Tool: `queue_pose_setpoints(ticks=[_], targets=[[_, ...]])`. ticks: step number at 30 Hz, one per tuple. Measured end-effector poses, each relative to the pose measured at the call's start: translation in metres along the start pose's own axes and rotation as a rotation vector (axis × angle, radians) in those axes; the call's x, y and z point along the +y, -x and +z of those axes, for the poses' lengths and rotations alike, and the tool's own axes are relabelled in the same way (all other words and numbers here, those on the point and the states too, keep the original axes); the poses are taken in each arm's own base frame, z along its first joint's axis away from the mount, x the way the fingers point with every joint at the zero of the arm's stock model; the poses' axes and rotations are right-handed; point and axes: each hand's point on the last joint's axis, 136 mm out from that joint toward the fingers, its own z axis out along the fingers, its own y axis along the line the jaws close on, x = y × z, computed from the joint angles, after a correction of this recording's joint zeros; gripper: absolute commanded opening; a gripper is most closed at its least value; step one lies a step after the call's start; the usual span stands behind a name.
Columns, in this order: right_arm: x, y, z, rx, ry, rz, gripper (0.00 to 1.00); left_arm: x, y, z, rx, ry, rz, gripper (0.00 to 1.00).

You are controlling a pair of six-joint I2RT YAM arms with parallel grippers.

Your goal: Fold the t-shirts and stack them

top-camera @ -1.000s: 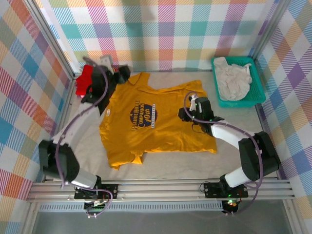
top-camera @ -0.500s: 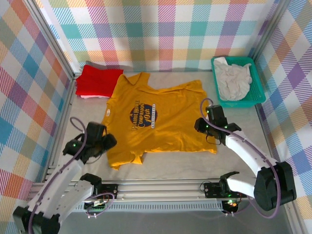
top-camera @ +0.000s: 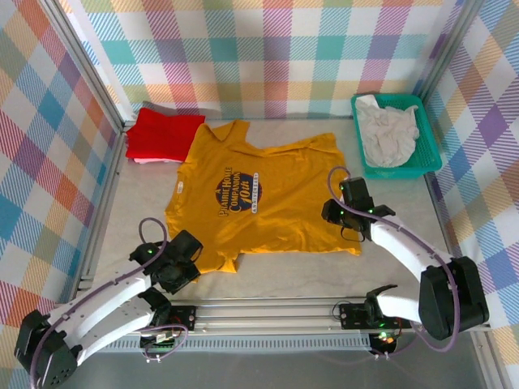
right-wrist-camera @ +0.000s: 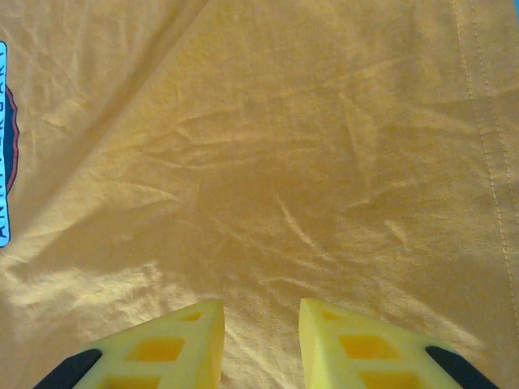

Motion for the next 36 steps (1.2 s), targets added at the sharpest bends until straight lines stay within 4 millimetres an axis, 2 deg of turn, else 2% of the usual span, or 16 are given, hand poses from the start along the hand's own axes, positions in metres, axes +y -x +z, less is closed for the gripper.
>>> queue_pose_setpoints(ticks=[2,6,9,22,29,36], targets=[[-0.002,-0.004,0.002,0.006,-0.002,0.000,0.31,-0.007,0.001,0.005,0.001,-0.004,-0.001,0.39],[-0.005,-0.009,0.005,0.016,-0.007,0.001,0.32,-0.021,0.003,0.011,0.002,-0.026,0.001,0.39],[-0.005,-0.008,0.005,0.011,-0.003,0.001,0.34,-0.025,0.004,0.012,0.002,-0.043,-0.004,0.31],[-0.002,-0.003,0.005,-0.009,0.008,-0.001,0.34,-0.012,-0.013,0.001,0.015,-0.033,0.004,0.35],[0.001,-0.001,0.006,-0.017,0.022,-0.002,0.35,-0.003,-0.015,0.013,0.015,0.003,-0.009,0.35],[0.001,-0.002,0.006,-0.016,0.024,-0.001,0.35,-0.009,-0.012,0.018,-0.001,-0.002,-0.009,0.35]])
